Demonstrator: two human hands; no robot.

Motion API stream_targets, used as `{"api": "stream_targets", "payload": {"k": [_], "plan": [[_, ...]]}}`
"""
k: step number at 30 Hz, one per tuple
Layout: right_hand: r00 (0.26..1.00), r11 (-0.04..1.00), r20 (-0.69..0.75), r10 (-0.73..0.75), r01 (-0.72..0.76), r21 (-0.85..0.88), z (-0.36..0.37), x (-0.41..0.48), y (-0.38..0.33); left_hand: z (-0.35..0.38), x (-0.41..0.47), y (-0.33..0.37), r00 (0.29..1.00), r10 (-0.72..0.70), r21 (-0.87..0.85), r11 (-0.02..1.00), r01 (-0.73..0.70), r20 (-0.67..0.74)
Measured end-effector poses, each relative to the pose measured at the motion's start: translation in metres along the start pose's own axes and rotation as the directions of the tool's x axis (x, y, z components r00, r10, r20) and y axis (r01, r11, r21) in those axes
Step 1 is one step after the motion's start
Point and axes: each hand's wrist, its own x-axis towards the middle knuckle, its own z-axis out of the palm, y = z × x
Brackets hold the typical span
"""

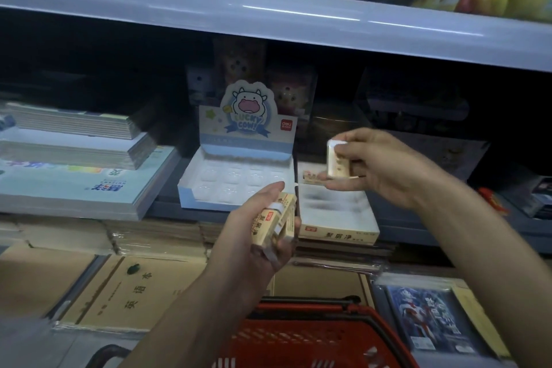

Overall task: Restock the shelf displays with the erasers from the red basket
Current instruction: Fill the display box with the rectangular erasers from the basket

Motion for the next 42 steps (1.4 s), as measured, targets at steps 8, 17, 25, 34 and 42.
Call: {"api": "stream_targets", "payload": {"k": [8,17,25,34,42], "plan": [[0.997,0.924,-0.080,-0.011,-0.021,-0.382,-0.002,0.035,0.049,0.003,0.004,-0.005,0.999,0.038,0.058,0.998,-0.036,-0.037],[0.957,0.562,0.002,-0.291,0.172,-0.809,-0.002,0.046,0.066,-0.001,0.011,-0.010,0.997,0.021,0.079,0.997,-0.015,-0.069],[0.913,0.596,-0.112,-0.393,0.160,-0.787,0.004,0.046,0.075,0.005,0.009,-0.011,0.996,0.025,0.072,0.997,-0.019,-0.087],[0.877,0.432,-0.041,-0.478,0.195,-0.880,0.005,0.042,0.077,0.004,0.008,-0.012,0.997,0.034,0.048,0.998,-0.030,-0.073],[0.916,0.691,0.064,-0.397,0.344,-0.636,0.036,-0.004,0.027,0.005,0.005,-0.003,0.990,0.113,0.022,0.994,-0.111,-0.081]]}}
